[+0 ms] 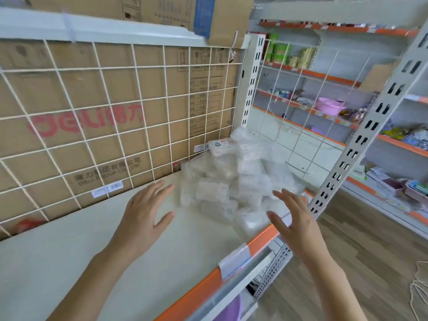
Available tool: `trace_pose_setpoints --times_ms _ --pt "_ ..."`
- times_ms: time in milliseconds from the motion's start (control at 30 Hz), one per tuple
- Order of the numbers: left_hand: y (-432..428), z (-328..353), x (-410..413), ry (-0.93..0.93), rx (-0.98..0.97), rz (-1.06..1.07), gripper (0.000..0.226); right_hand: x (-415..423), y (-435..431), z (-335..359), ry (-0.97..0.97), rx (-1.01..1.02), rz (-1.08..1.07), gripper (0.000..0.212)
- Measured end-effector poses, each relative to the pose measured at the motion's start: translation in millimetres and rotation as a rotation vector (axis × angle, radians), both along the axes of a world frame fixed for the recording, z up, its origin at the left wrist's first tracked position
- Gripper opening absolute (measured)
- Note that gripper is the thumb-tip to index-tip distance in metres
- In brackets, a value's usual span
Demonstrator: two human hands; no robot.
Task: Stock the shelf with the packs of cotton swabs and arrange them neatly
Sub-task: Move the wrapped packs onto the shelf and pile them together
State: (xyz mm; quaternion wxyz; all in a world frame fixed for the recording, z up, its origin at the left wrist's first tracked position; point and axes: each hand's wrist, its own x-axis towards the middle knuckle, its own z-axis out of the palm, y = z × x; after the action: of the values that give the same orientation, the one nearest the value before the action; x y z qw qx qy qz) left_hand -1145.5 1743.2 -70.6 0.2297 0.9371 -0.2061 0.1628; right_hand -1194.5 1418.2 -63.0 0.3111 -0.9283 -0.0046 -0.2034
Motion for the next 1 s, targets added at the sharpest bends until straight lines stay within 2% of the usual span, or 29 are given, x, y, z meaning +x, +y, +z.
trace_pose_setpoints --times_ms 133,267,367,533,700,1000 --pt "57.6 -0.4 -44.9 0.012 -0.007 0.046 0.076 -34.1 46.6 -1.2 0.015 -0.008 0.012 0.048" --pt "105.4 4.1 -89.2 -0.022 -0.001 0.085 0.069 -67.2 90.7 -4.2 0.044 -0.004 0.041 0.055" --pt "139.6 4.7 -121.0 -0.032 0.003 0.140 0.064 -84.6 119.0 -8.4 0.036 -0.008 0.082 0.044" --pt "192.7 3.5 -174.2 -0.044 -0.046 0.254 0.064 -92.1 160.7 -9.6 0.027 -0.037 0.193 0.045" --pt "241.5 10.0 -229.7 -0.081 -0.085 0.463 0.054 -75.9 218.2 -2.8 0.002 -0.055 0.368 0.042" --pt "272.8 7.3 -328.7 -0.047 -0.017 0.935 0.058 -51.9 307.0 5.6 0.044 -0.032 0.762 0.045"
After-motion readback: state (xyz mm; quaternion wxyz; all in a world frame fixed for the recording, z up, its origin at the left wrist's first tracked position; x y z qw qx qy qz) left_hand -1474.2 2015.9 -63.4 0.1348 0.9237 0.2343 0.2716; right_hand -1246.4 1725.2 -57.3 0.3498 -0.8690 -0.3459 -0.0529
